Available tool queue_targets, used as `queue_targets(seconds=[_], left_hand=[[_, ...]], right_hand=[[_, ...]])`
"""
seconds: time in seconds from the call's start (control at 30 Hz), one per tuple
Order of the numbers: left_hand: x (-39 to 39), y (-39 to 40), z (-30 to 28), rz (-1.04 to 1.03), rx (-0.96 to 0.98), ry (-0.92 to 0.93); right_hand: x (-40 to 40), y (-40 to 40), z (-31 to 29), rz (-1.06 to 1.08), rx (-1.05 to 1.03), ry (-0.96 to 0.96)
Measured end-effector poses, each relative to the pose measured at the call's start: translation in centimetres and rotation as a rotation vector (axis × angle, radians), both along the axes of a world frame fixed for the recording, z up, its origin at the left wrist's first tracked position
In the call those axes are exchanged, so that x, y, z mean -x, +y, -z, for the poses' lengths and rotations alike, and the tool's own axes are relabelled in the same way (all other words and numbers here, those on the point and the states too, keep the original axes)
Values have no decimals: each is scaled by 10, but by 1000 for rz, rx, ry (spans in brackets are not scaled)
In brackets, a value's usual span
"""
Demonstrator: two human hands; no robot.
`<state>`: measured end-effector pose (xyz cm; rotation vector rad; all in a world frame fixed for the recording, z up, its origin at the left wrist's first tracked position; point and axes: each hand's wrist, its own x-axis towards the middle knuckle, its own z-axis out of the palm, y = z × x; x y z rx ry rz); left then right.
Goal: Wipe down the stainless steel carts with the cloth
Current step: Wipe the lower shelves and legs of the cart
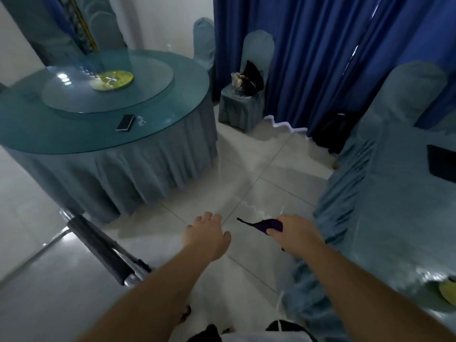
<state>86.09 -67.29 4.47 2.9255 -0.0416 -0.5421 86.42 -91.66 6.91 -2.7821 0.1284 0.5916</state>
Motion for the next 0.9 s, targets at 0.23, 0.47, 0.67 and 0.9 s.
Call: queue_targets(seconds=[0.23, 0.47, 0.67, 0.9], left_hand=[[-109, 40, 25, -128, 34, 32], [-223, 101, 18, -429, 20, 11], [-256, 166, 1, -751, 71, -19], [-247, 275, 24, -1059, 69, 50]], right_hand=[[-145, 33, 13, -99, 3, 47], [-326, 108, 13, -288, -102, 87], [-428, 235, 8, -591, -95, 110], [-446, 399, 30, -928, -47, 192]])
